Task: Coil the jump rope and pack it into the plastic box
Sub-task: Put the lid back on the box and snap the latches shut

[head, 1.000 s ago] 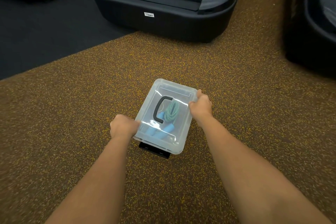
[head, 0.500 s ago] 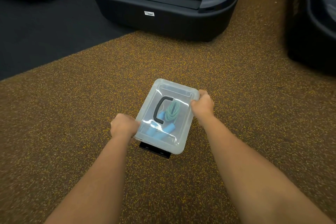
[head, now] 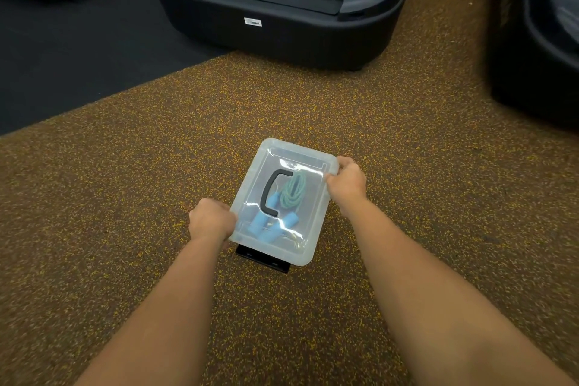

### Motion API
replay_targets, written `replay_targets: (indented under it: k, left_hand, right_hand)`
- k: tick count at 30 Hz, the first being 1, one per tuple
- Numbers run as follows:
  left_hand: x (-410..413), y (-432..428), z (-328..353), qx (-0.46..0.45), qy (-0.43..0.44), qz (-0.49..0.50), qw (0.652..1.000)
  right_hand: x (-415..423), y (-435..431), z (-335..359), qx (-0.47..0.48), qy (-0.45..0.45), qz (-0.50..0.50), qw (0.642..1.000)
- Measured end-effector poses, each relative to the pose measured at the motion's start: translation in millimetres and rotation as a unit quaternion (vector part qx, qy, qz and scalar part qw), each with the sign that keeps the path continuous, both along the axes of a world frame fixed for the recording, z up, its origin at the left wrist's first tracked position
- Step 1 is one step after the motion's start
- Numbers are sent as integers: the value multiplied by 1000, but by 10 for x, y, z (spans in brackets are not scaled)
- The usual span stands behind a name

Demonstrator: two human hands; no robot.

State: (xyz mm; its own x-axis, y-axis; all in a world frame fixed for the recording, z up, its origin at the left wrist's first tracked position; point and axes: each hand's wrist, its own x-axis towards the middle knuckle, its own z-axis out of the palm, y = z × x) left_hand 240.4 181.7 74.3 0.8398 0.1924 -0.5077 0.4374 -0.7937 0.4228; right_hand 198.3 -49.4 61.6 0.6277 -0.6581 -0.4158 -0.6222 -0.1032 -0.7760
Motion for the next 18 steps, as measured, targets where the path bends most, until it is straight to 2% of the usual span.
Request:
replay_targets:
  k: [11, 18]
  left_hand:
    - [-34, -21, -123, -100, 55, 53, 992]
    - [-103, -200, -35, -94, 10, 26, 995]
  right_hand:
    - [-38, -14, 53, 103, 22, -27, 994]
    - [-229, -104, 48, 124, 16, -133, 983]
